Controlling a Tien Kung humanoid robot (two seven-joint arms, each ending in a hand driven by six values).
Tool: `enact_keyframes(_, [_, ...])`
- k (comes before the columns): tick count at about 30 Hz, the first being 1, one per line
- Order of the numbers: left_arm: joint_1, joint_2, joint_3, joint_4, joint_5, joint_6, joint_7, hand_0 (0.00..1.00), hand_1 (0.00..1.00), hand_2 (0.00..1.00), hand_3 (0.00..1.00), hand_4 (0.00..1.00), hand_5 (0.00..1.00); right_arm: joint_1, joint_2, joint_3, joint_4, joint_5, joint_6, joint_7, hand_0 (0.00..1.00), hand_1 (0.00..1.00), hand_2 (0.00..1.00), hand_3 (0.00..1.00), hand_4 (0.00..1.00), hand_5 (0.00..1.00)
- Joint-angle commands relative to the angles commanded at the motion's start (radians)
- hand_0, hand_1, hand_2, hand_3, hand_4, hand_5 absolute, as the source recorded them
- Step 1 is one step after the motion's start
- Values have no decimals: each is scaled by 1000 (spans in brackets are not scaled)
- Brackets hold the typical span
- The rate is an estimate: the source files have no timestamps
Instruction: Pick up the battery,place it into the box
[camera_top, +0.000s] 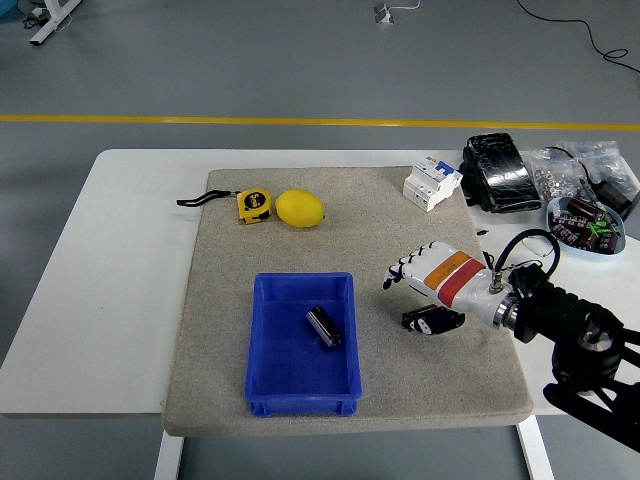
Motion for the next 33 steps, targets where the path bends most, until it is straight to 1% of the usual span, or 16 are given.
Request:
enact_keyframes(5, [1,-2,-2,0,4,-4,0,722,610,692,669,720,665,-6,12,-6,-34,11,2,6,535,532,590,620,843,176])
enact_keyframes(10, [4,-3,-2,-1,4,-5,1,722,610,692,669,720,665,-12,16,-11,-56,9,7,12,535,532,590,620,843,176])
enact_keyframes(11, [5,-4,-2,-1,4,-5,1,726,620,697,670,719,664,-14,16,-11,-60,4,9,13,536,533,591,624,825,153])
enact_keyframes(16, [8,-4,-7,-2,13,-7,2,726,620,697,670,719,664,-18,15,-14,-65,-9,14,17,536,533,591,624,825,153])
enact_keyframes(17, [9,-4,-8,-2,14,-7,2,728,626,701,671,719,666,-18,15,-14,-67,-10,14,18,536,531,590,623,811,133])
enact_keyframes(28, [9,-5,-11,-4,26,-12,3,729,628,705,672,720,668,-17,23,-20,-108,-3,-5,27,536,525,585,612,800,125])
enact_keyframes(29, [8,-5,-10,-4,23,-11,2,731,632,706,673,719,668,-17,23,-21,-111,-2,-6,28,519,506,568,570,775,108])
enact_keyframes(33, [5,-6,-3,-4,15,-10,0,731,632,706,673,719,668,-17,24,-22,-122,2,-15,34,519,506,568,570,775,108])
